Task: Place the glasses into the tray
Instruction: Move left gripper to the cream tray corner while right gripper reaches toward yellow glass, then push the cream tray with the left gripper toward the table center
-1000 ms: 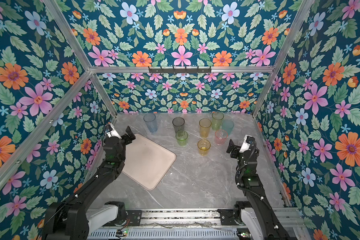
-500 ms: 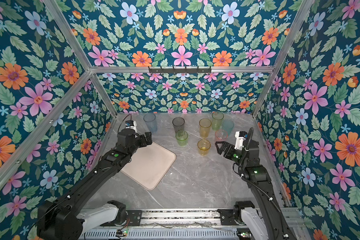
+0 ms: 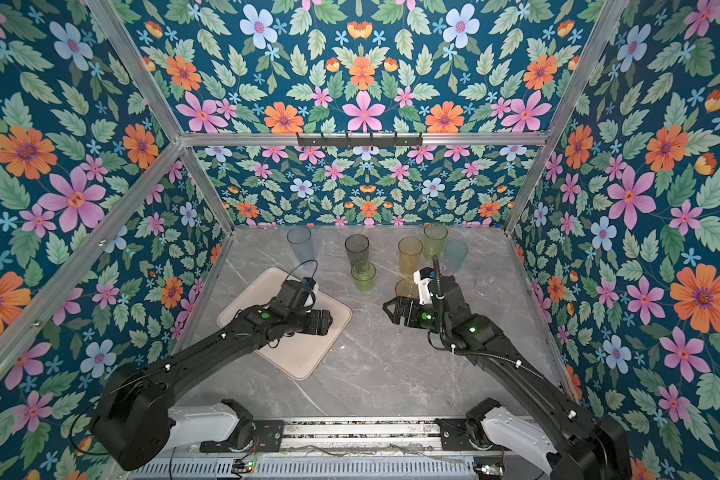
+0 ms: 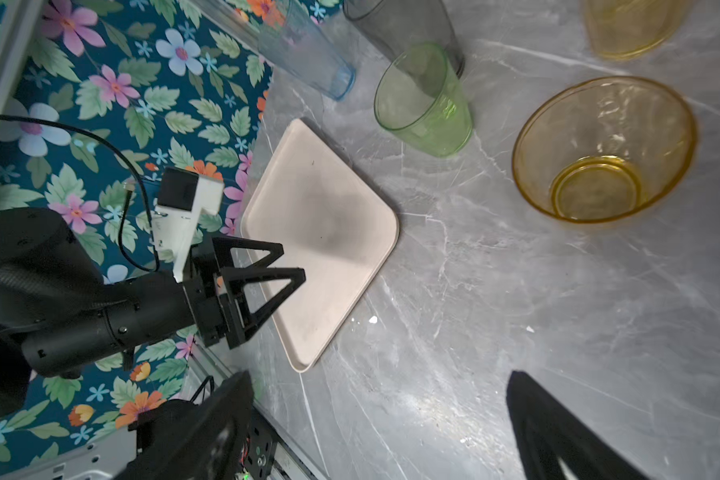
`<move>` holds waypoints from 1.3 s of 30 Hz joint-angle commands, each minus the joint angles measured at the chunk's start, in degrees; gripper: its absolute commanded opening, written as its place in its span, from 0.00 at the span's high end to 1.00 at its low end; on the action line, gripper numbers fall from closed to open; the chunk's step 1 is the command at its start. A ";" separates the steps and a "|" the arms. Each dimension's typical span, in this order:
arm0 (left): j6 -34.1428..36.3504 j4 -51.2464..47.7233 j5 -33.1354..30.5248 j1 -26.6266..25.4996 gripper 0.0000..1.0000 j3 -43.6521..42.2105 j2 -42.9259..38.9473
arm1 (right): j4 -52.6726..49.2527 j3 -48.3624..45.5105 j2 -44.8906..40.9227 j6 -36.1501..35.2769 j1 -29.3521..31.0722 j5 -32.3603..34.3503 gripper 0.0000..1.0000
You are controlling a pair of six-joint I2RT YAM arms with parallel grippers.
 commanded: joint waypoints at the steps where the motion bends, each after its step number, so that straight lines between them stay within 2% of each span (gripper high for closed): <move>1: -1.31 -1.04 1.24 -1.45 0.15 -1.88 0.85 | 2.45 1.37 2.99 -0.51 2.40 2.67 0.05; 10: -4.40 -0.04 0.75 -5.53 0.28 -6.12 1.30 | 5.17 2.83 8.62 -0.85 6.47 5.42 0.06; 17: -5.93 2.46 1.18 -8.19 0.33 -7.71 3.33 | 4.94 2.67 8.58 -0.19 7.14 6.29 0.06; 24: -7.13 4.46 1.54 -10.81 0.43 -7.15 6.02 | 3.74 2.78 7.62 0.03 7.36 7.00 0.07; 33: -8.04 6.58 3.06 -13.61 0.49 -6.93 7.29 | 1.92 3.35 7.90 0.48 7.33 7.31 0.06; 39: -9.76 10.27 6.49 -15.01 0.50 -6.67 8.84 | -0.13 4.36 7.38 0.47 7.35 7.99 0.06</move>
